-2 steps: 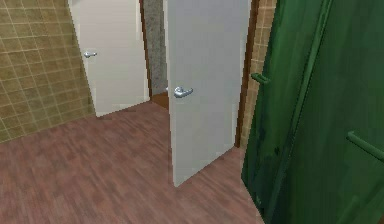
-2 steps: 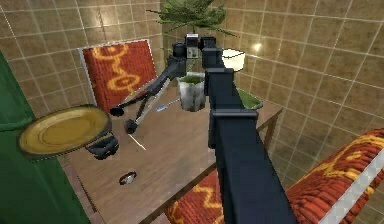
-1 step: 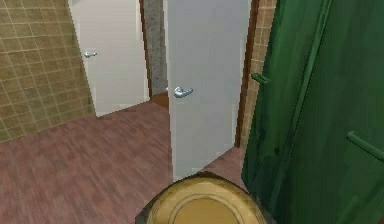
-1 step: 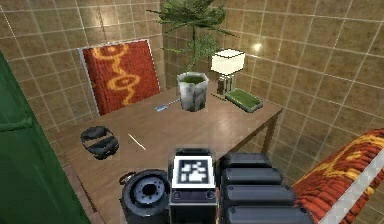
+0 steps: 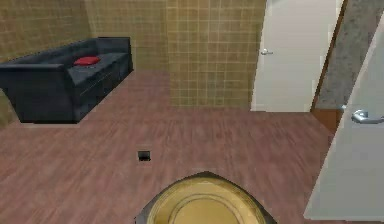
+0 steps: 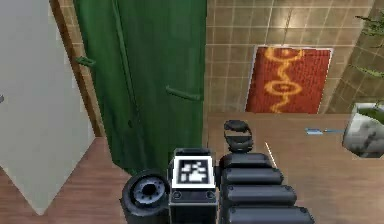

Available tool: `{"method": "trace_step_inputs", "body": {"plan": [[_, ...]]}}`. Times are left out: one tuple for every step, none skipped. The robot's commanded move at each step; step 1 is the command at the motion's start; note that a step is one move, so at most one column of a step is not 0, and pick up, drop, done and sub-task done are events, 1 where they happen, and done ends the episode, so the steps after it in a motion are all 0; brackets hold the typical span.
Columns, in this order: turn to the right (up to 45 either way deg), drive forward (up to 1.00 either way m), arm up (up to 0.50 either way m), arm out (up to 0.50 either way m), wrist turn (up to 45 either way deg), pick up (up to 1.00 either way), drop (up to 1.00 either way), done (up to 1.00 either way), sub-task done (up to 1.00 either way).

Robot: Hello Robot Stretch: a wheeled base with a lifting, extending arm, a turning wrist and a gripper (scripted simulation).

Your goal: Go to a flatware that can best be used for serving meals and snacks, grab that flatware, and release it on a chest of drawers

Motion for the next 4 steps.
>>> {"method": "trace_step_inputs", "body": {"plan": [[-24.0,0.00,0.00,0.00,0.0,0.00,0.00,0.00,0.00],[0.0,0.20,0.00,0.00,0.0,0.00,0.00,0.00,0.00],[36.0,0.00,0.00,0.00,0.0,0.00,0.00,0.00,0.00],[0.0,1.00,0.00,0.00,0.0,0.00,0.00,0.00,0.00]]}}
